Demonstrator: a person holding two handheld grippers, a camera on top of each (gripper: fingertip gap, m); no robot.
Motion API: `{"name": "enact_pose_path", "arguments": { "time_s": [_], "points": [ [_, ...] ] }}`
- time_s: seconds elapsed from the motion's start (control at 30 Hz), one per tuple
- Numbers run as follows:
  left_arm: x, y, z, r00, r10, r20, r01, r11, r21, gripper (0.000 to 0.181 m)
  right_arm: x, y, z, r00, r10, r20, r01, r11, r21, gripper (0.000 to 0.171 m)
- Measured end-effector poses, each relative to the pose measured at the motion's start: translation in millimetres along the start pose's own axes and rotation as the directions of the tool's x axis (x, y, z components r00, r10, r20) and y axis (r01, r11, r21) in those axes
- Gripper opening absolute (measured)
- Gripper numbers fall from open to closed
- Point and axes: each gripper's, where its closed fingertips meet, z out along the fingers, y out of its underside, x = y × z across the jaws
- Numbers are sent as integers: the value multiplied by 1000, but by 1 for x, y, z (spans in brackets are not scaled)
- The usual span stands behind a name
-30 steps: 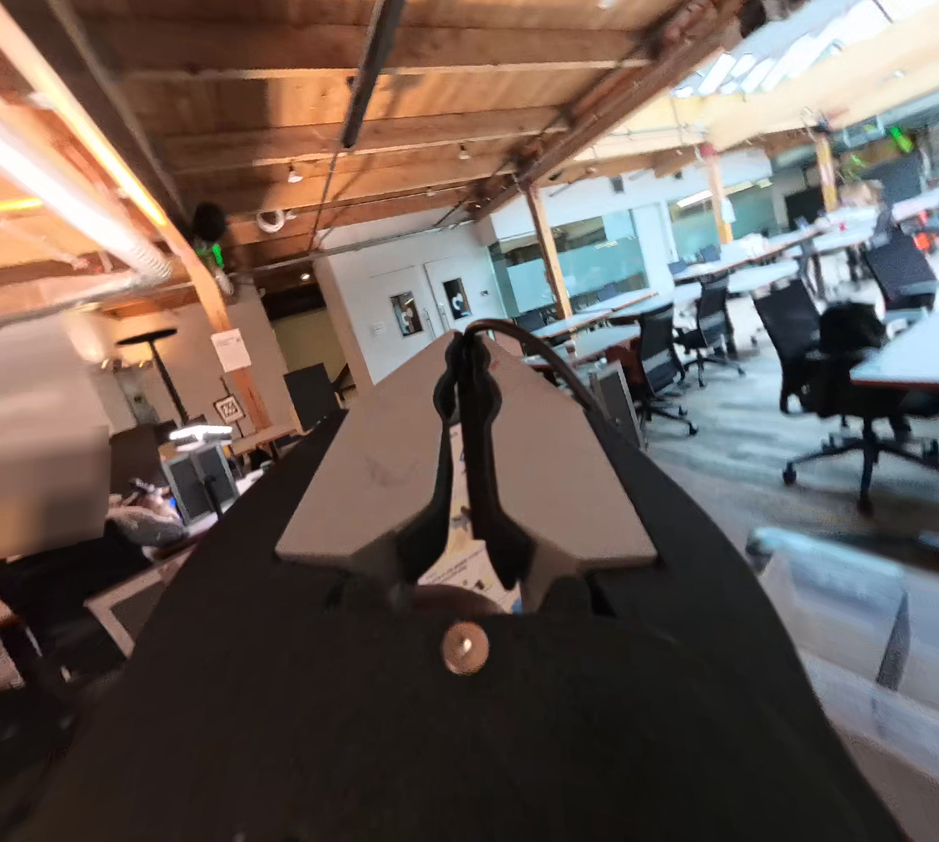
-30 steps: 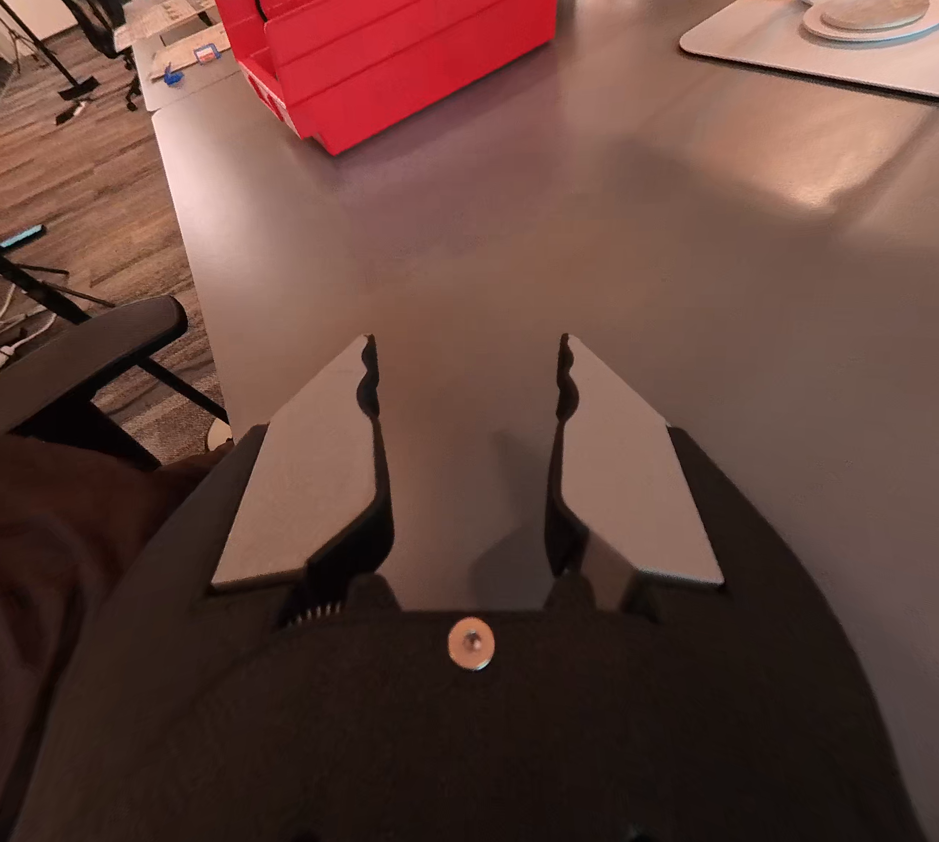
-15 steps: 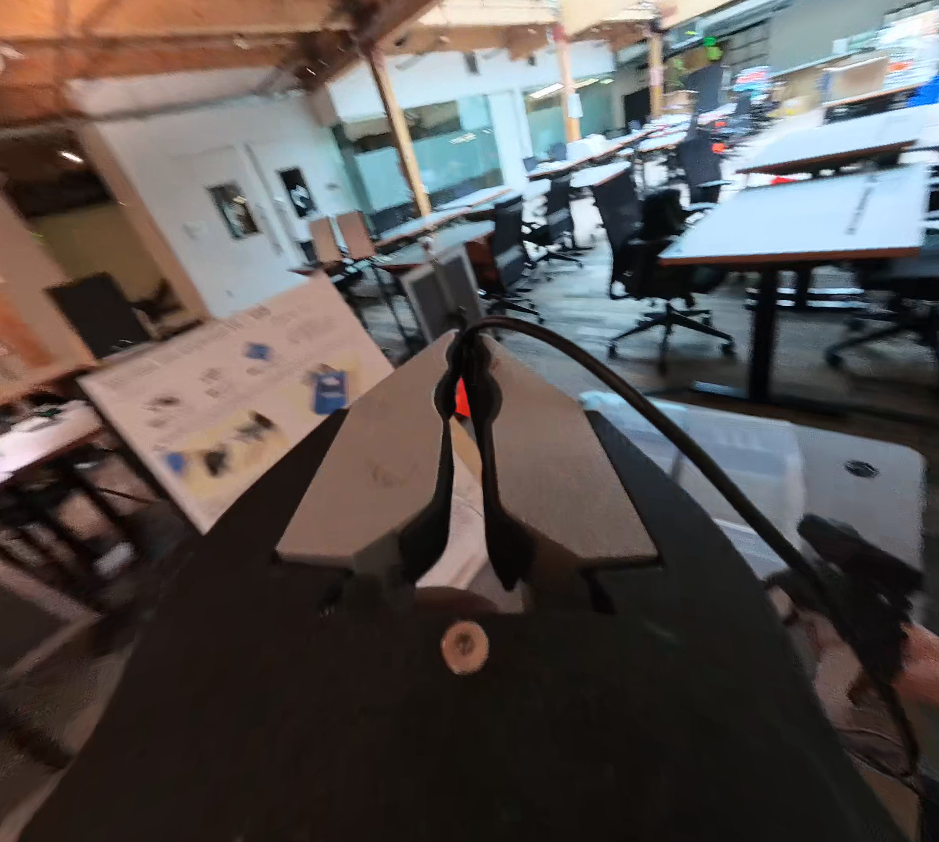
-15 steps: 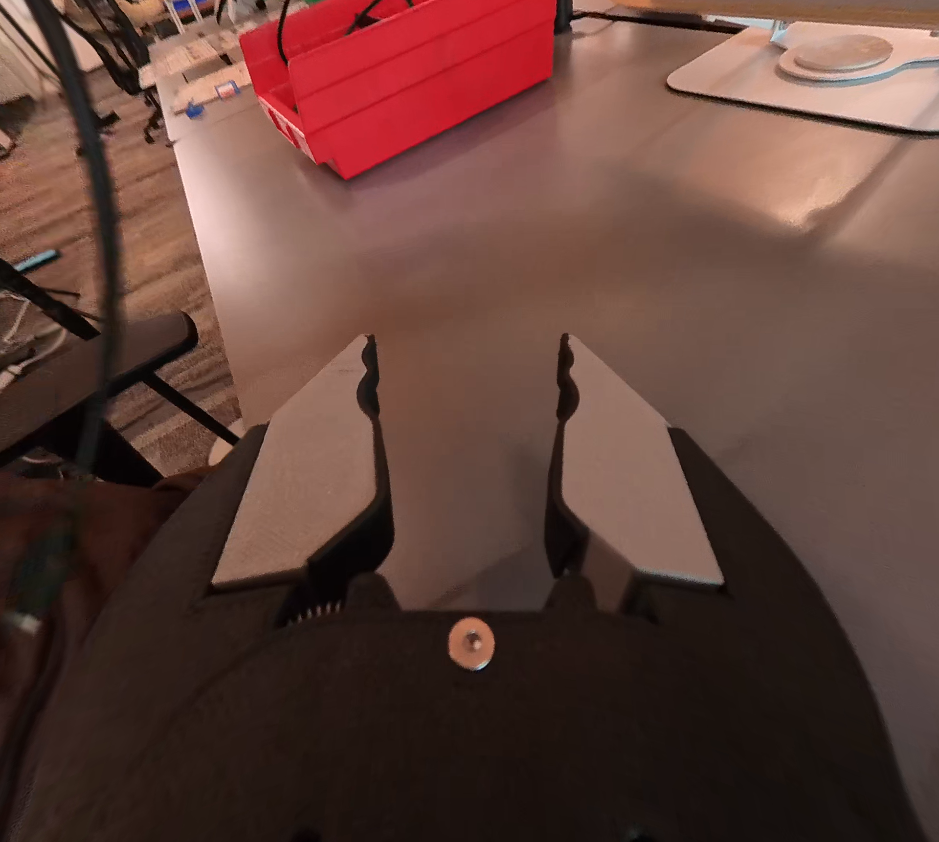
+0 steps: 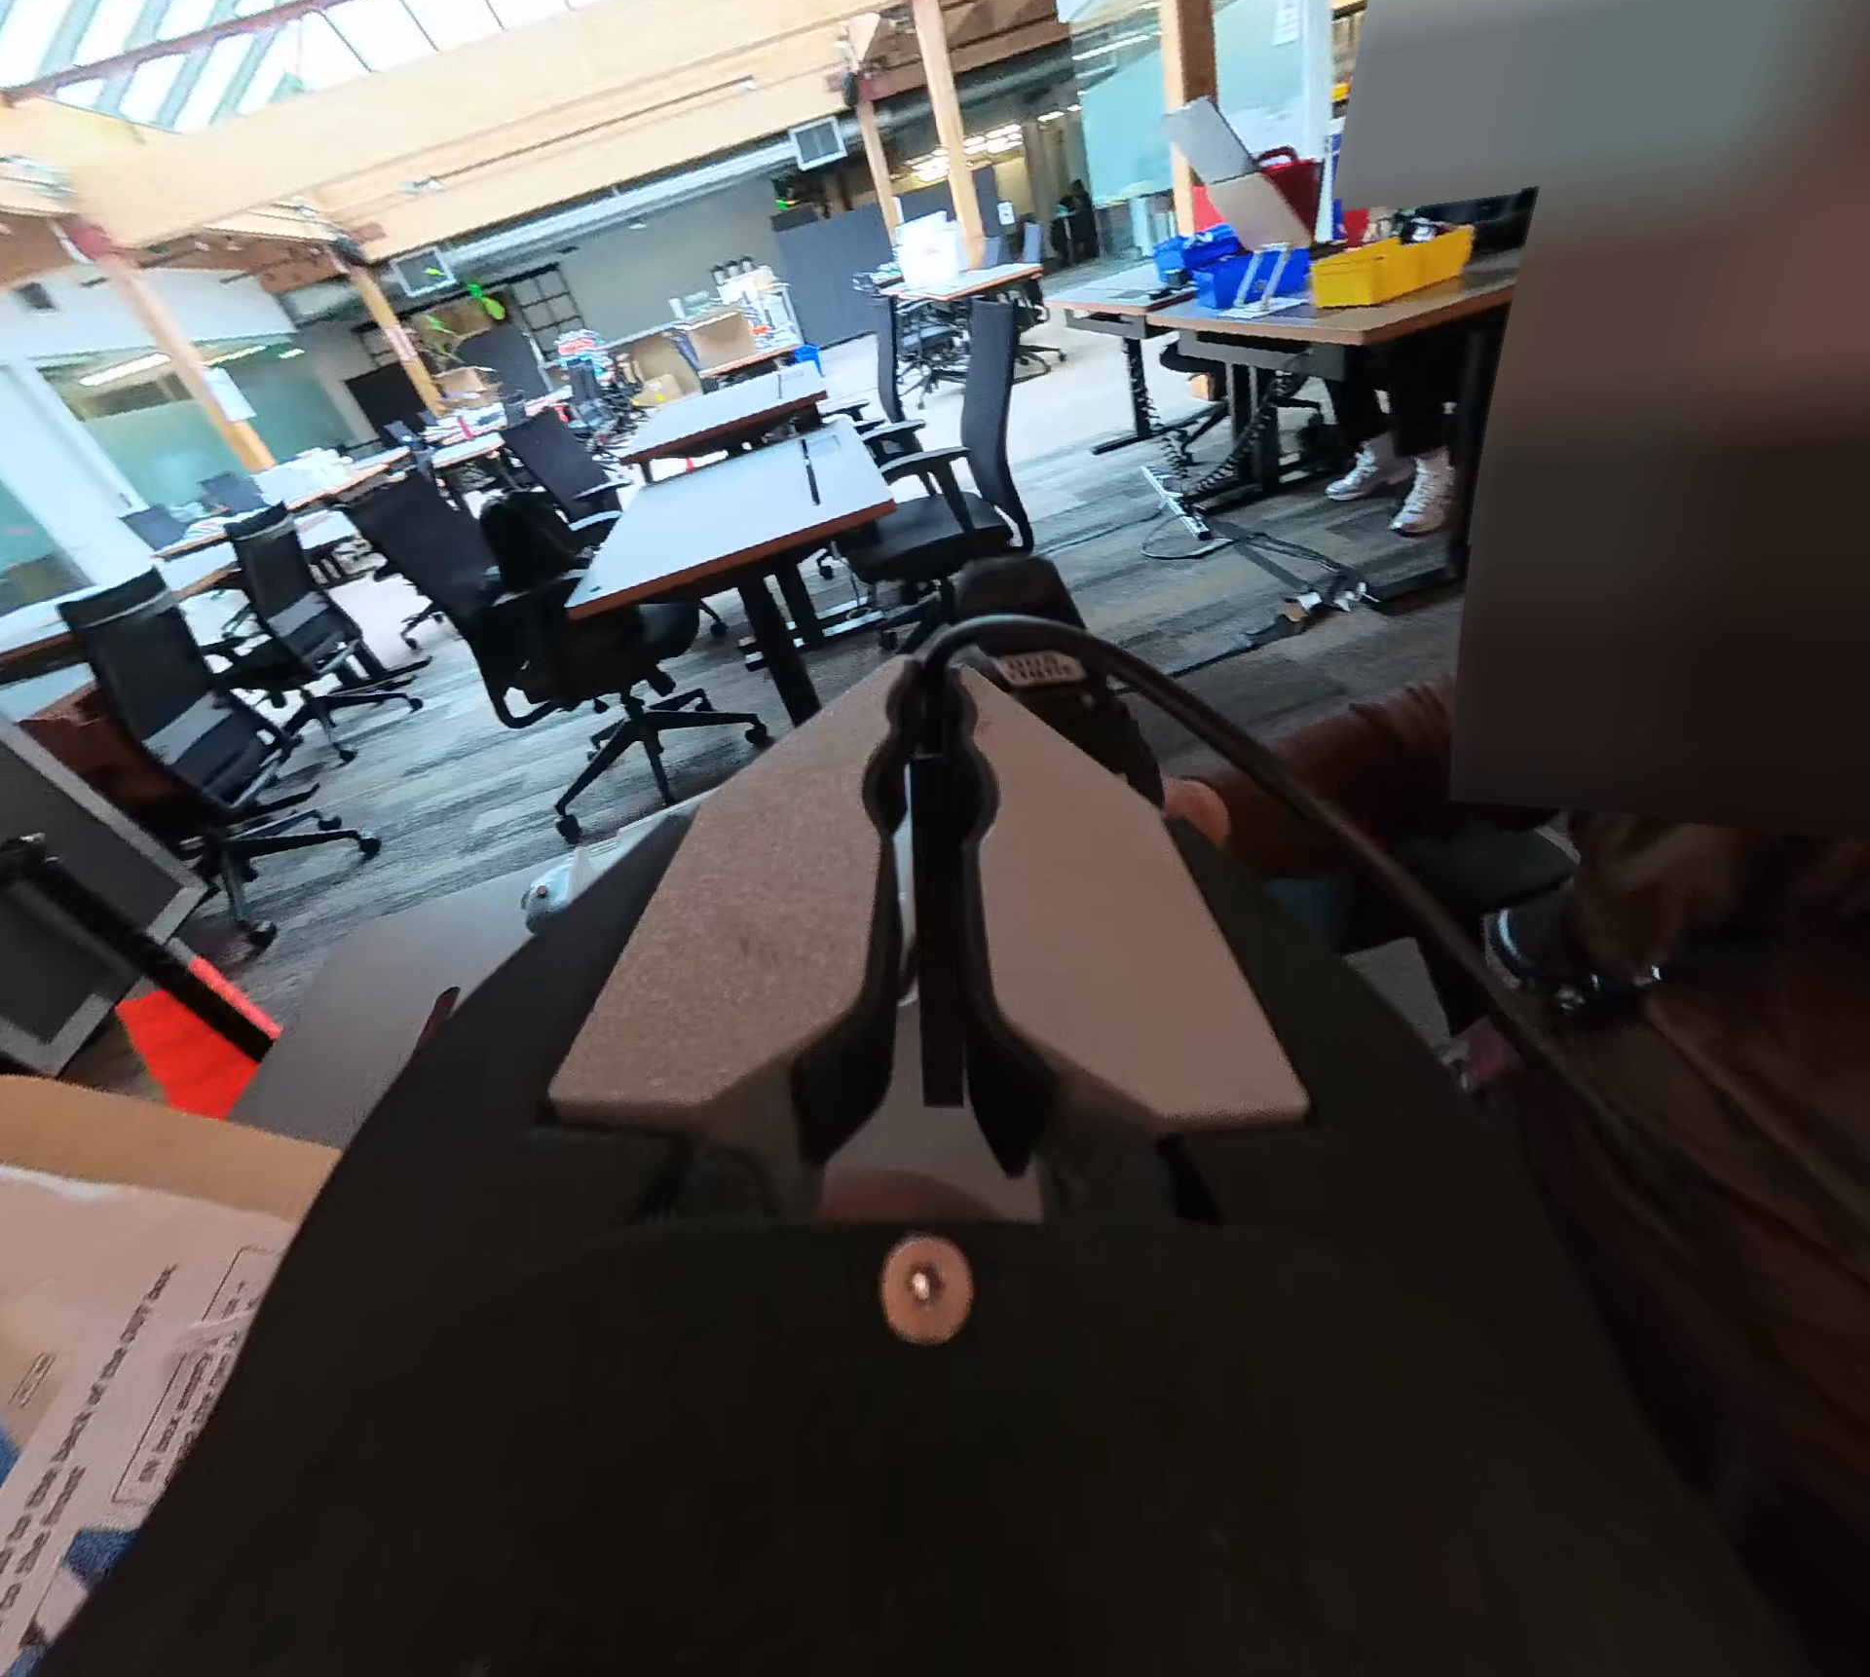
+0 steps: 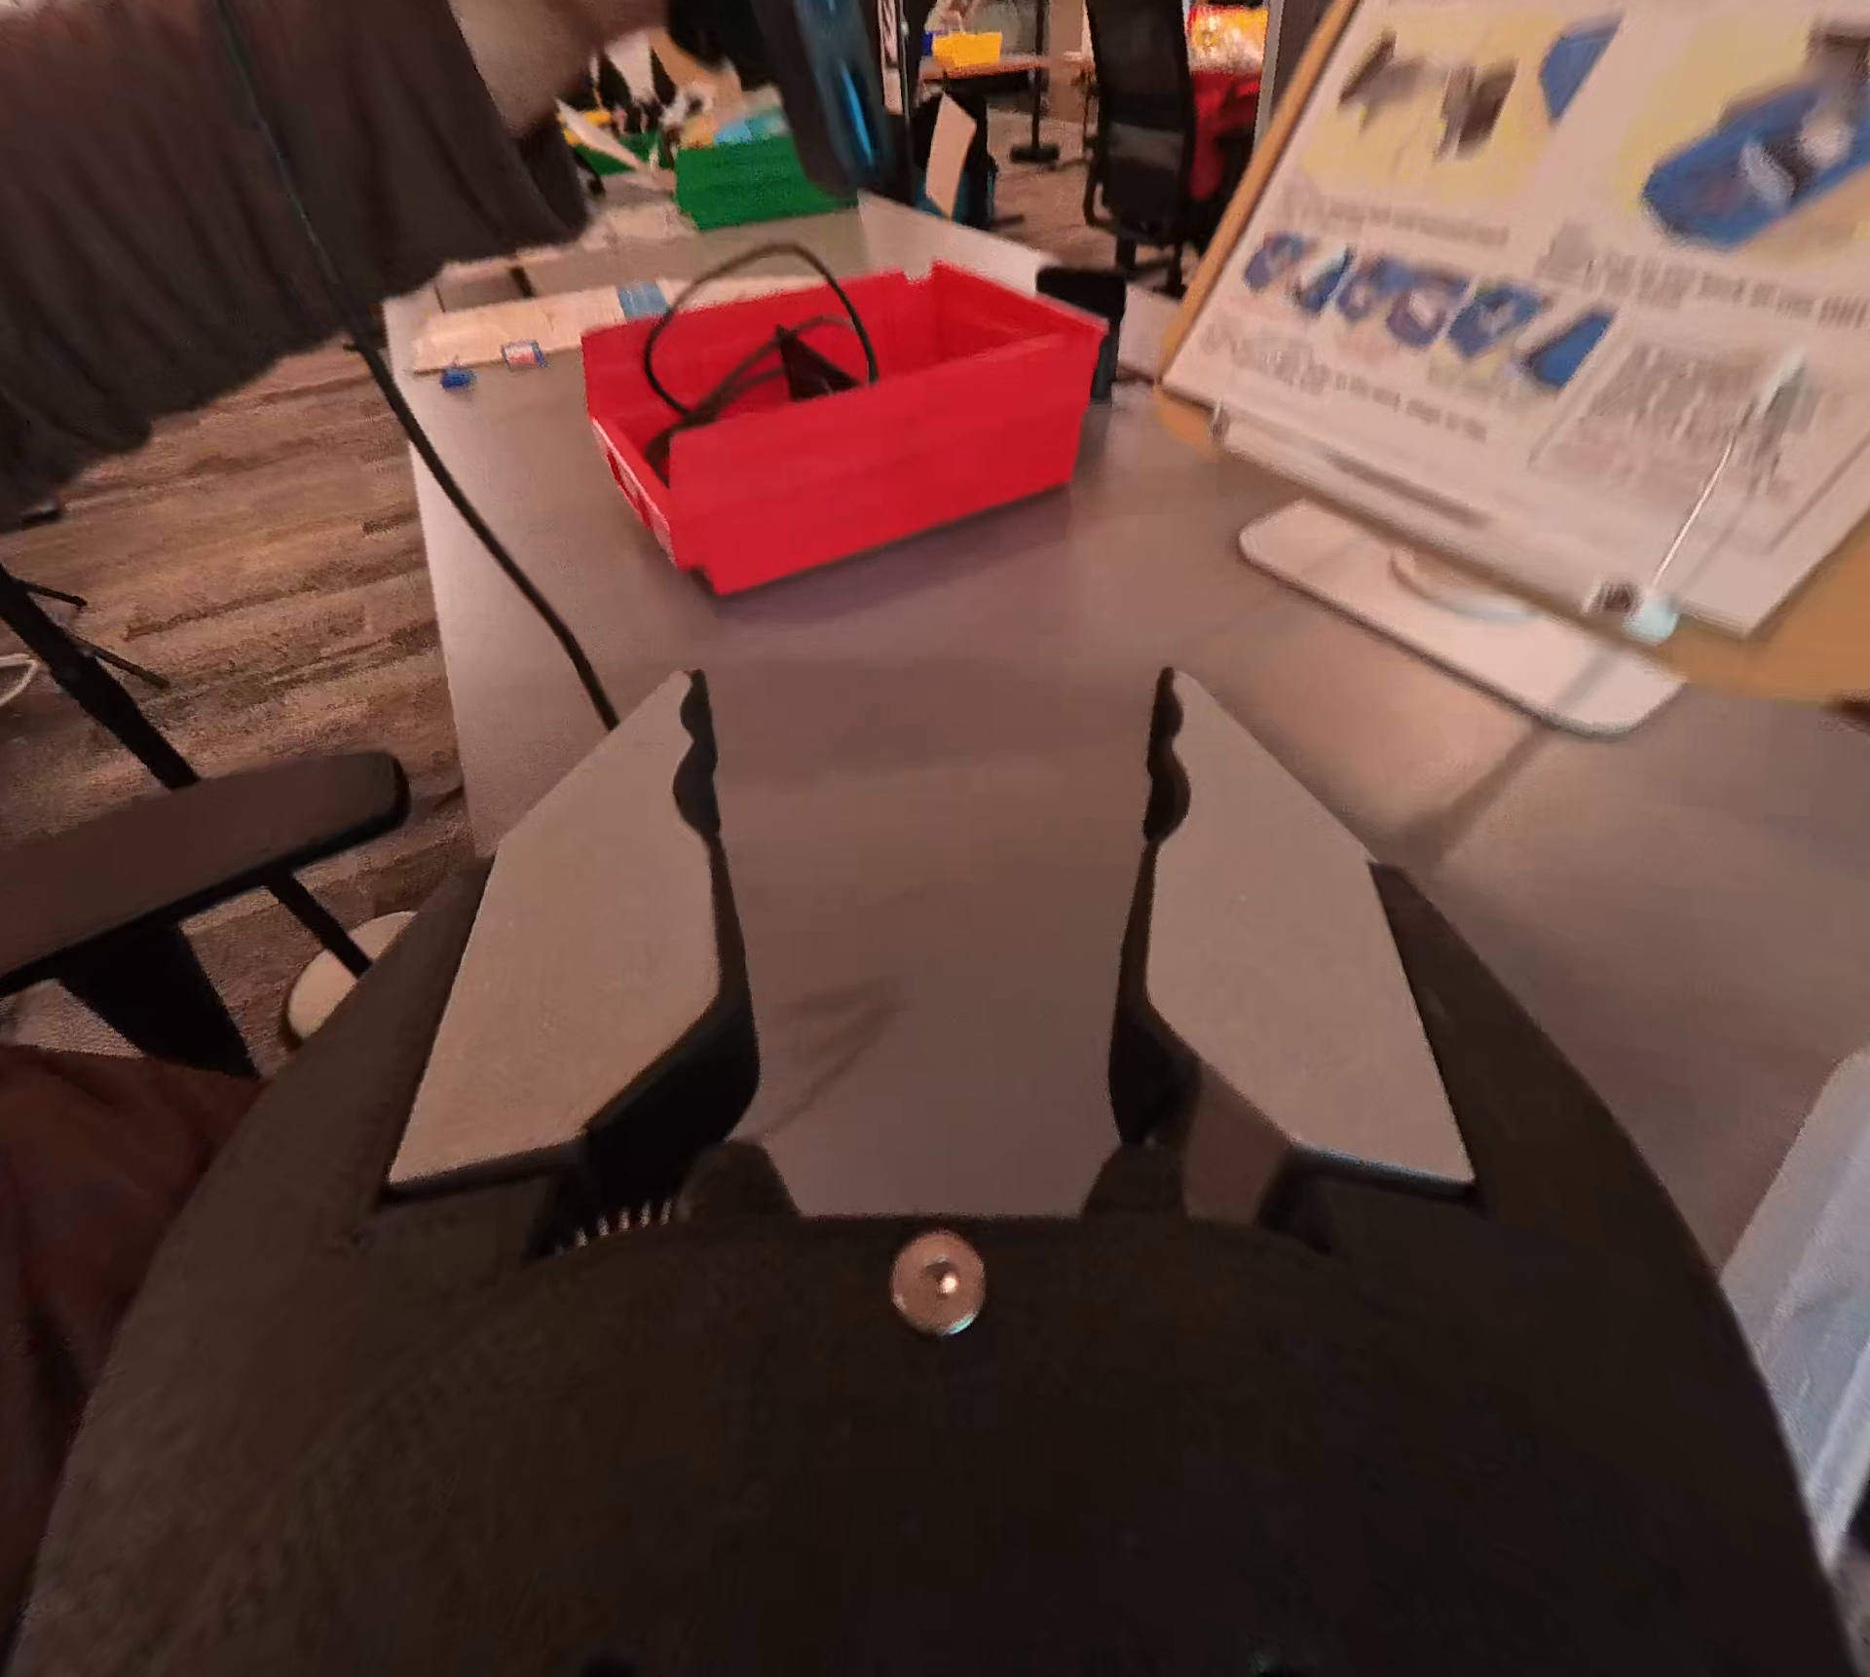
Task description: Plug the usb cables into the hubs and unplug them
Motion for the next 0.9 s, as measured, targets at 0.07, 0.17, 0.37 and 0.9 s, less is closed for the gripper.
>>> {"name": "enact_pose_path", "arguments": {
  "time_s": [0.07,0.17,0.37,0.9],
  "points": [
    [4,0,3,999,9,-32,-8,1000,3,2,-9,-28,6,998,-55,39,54,998,30,88],
    [20,-3,6,994,6,-110,-3,1000,29,2,-18,-51,21,991,-119,60,118,993,22,89],
    [33,1,4,992,25,-121,-24,1000,13,1,-57,-67,31,953,-123,278,100,990,98,8],
    [-58,-16,-114,669,-9,744,108,991,-85,32,14,-332,-30,729,-452,-514,497,866,-55,8]
  ]
}}
